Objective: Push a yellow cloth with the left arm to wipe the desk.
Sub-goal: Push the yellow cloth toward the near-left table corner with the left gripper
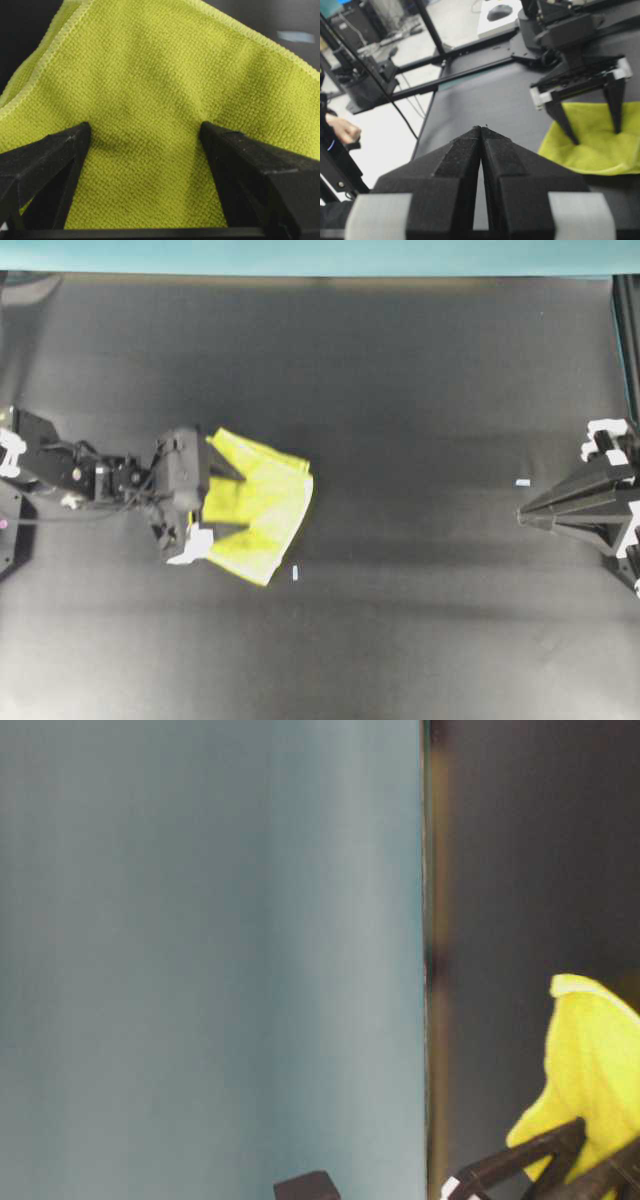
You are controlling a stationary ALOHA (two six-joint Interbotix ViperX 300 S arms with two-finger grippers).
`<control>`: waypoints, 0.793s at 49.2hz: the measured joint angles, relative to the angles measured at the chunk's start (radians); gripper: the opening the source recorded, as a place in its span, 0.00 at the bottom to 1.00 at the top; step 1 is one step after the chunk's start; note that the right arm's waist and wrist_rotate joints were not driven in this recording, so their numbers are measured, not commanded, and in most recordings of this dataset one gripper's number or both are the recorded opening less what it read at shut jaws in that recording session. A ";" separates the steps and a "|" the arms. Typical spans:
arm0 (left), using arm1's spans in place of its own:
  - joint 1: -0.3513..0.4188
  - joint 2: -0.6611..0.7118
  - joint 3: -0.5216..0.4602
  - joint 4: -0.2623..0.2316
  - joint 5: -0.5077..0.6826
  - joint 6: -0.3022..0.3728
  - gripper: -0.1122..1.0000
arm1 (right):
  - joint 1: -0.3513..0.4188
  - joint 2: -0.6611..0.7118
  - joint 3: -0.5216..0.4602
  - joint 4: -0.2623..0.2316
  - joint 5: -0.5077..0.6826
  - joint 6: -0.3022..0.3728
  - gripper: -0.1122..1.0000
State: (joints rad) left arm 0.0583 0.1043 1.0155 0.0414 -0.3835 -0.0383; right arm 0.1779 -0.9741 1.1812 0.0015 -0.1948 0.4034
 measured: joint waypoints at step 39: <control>-0.483 -0.043 0.044 0.000 0.015 -0.006 0.88 | 0.000 0.000 -0.002 0.009 -0.003 0.002 0.11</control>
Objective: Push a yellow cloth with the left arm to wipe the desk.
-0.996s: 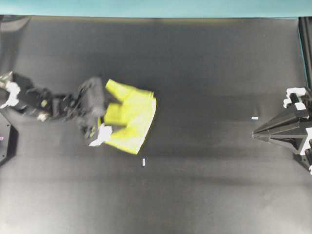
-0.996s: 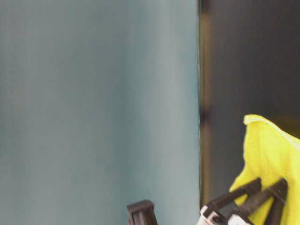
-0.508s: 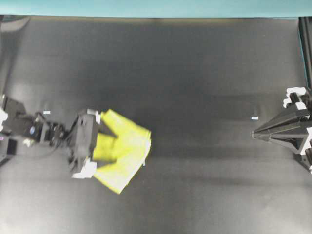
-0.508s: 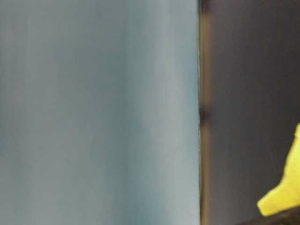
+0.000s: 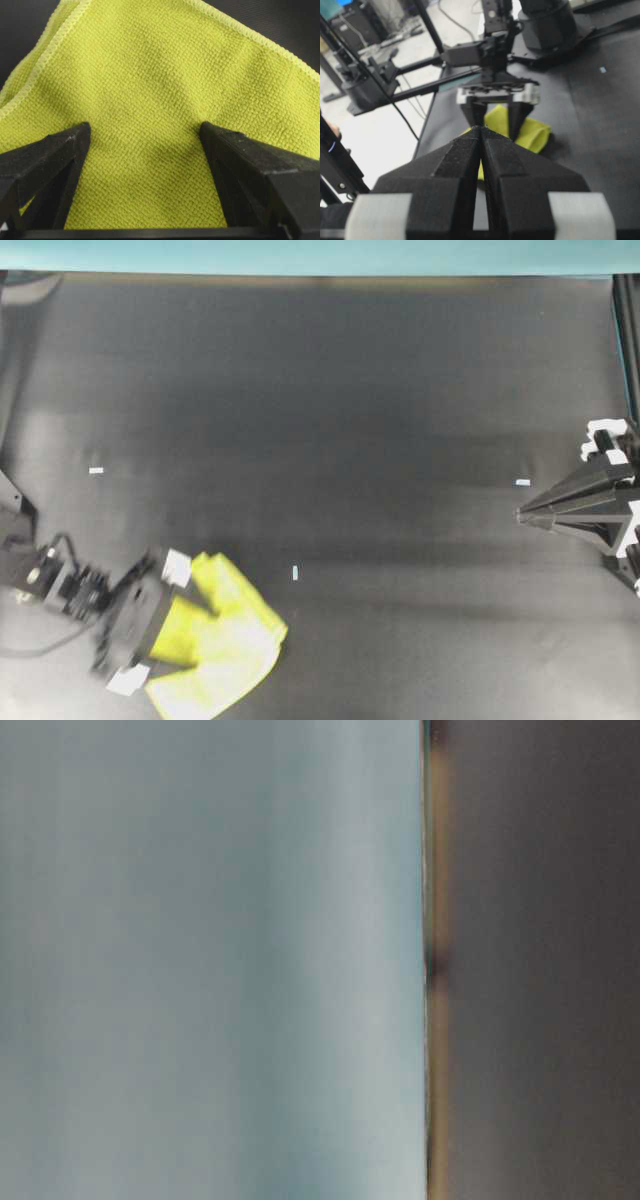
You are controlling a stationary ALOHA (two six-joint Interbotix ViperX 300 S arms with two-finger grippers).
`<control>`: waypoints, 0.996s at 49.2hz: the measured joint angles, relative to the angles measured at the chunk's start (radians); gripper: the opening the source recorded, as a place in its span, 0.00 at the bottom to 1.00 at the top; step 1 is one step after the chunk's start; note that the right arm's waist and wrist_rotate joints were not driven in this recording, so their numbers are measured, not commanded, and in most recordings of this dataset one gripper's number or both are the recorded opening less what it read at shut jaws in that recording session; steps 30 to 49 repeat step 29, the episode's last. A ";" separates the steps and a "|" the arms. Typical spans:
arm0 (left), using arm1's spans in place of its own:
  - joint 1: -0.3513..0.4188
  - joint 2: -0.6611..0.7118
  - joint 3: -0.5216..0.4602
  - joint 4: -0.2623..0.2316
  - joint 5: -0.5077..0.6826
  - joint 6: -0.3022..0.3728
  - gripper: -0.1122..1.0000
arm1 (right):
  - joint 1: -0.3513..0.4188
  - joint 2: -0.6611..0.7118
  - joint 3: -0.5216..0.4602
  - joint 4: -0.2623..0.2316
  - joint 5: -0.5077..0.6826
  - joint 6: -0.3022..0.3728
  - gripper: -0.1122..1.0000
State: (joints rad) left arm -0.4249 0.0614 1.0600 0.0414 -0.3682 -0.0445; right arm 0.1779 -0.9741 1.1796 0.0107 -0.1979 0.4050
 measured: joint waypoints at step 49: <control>-0.127 -0.009 -0.014 0.000 0.023 -0.021 0.89 | 0.000 0.002 0.000 0.002 -0.026 -0.002 0.11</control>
